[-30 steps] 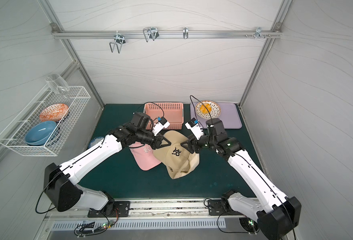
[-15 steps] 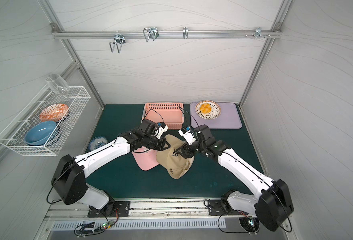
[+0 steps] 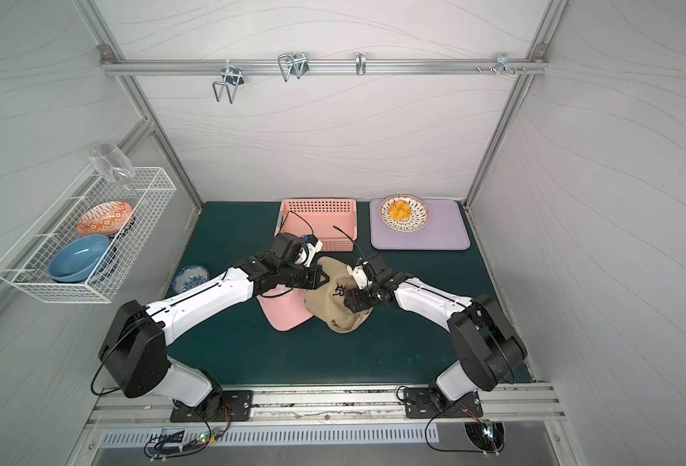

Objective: Turn the baseball cap inside out
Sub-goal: Turn over the baseball cap.

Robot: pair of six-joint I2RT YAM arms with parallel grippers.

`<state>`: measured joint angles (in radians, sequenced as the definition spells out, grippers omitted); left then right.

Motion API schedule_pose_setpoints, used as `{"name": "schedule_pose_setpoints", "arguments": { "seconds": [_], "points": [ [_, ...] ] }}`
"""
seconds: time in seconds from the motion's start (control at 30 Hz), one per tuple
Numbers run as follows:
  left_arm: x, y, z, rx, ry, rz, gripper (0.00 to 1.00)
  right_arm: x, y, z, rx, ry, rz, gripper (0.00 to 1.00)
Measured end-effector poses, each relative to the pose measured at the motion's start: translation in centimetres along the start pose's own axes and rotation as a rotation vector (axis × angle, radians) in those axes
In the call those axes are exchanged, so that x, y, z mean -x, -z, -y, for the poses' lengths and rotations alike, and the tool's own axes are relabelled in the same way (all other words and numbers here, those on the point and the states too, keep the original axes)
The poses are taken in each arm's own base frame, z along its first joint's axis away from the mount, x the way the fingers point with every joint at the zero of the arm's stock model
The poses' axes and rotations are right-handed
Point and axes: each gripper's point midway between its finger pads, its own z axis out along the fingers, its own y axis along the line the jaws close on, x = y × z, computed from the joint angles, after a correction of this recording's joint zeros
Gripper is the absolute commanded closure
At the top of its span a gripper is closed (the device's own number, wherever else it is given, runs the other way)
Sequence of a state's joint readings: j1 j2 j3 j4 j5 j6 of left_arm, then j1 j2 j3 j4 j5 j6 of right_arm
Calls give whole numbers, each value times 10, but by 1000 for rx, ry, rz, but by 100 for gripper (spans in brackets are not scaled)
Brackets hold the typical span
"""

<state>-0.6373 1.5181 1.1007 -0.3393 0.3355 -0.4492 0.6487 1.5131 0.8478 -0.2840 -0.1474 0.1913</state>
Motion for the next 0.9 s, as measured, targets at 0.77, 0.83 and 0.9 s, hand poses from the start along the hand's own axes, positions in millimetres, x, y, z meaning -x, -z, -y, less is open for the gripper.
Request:
{"name": "schedule_pose_setpoints", "arguments": {
  "seconds": [0.77, 0.83, 0.9],
  "points": [
    [-10, -15, -15, 28, 19, -27, 100, -12, -35, 20, -84, -34, -84, 58],
    [-10, -16, -15, 29, 21, -28, 100, -8, -39, 18, -76, -39, -79, 75],
    [-11, -17, -17, 33, 24, -26, 100, -5, -43, 15, -53, -40, -76, 91]
  ]
}}
